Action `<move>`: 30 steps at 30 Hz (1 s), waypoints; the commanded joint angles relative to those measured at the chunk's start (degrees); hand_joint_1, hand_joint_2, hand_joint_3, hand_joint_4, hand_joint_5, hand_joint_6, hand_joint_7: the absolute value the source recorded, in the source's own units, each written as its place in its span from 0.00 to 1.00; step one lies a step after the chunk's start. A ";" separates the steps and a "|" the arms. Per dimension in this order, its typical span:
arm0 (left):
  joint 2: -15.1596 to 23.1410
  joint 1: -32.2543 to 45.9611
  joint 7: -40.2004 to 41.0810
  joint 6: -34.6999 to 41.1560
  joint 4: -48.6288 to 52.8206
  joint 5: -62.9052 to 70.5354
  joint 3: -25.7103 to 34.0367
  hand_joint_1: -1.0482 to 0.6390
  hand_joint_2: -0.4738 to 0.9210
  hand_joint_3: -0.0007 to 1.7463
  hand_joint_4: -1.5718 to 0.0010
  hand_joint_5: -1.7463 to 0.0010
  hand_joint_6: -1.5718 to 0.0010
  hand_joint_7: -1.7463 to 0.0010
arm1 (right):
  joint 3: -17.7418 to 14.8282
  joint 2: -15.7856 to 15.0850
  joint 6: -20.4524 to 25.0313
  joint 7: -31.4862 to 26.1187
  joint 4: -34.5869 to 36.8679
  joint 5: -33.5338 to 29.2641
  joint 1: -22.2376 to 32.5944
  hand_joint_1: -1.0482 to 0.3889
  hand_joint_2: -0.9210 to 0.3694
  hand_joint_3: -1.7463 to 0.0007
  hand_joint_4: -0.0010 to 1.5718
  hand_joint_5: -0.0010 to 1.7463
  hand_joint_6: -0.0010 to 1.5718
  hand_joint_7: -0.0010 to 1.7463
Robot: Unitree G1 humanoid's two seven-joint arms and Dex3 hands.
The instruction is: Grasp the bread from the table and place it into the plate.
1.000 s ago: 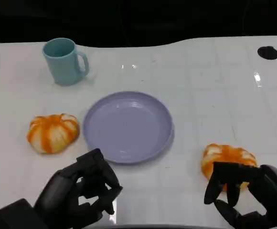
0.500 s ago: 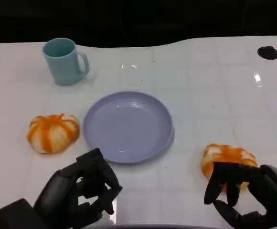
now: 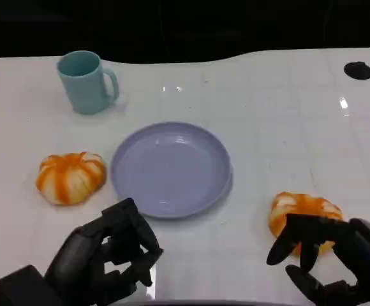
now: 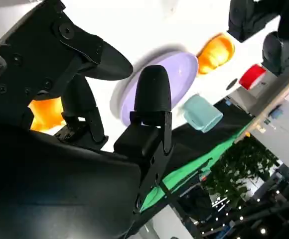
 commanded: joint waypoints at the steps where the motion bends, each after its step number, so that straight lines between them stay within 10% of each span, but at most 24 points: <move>1: 0.91 -0.09 -0.18 -0.30 -0.17 0.27 0.57 0.30 1.00 0.24 0.56 0.00 0.68 0.04 | -1.69 -0.46 1.00 0.15 -2.78 2.04 0.12 0.66 0.46 0.37 0.42 0.79 0.43 0.55; 18: 0.90 0.07 -0.39 -0.71 -0.09 0.36 0.25 0.30 1.00 0.24 0.56 0.00 0.68 0.03 | -3.46 -7.71 16.58 8.07 -19.37 -11.92 0.76 0.53 0.18 0.90 0.15 0.39 0.30 0.12; 30: 0.55 0.79 0.14 -0.11 -0.92 0.88 -0.53 0.29 1.00 0.24 0.56 0.00 0.69 0.02 | -1.72 -11.67 23.92 16.68 -24.01 -24.21 -2.33 0.48 0.15 0.99 0.04 0.33 0.24 0.03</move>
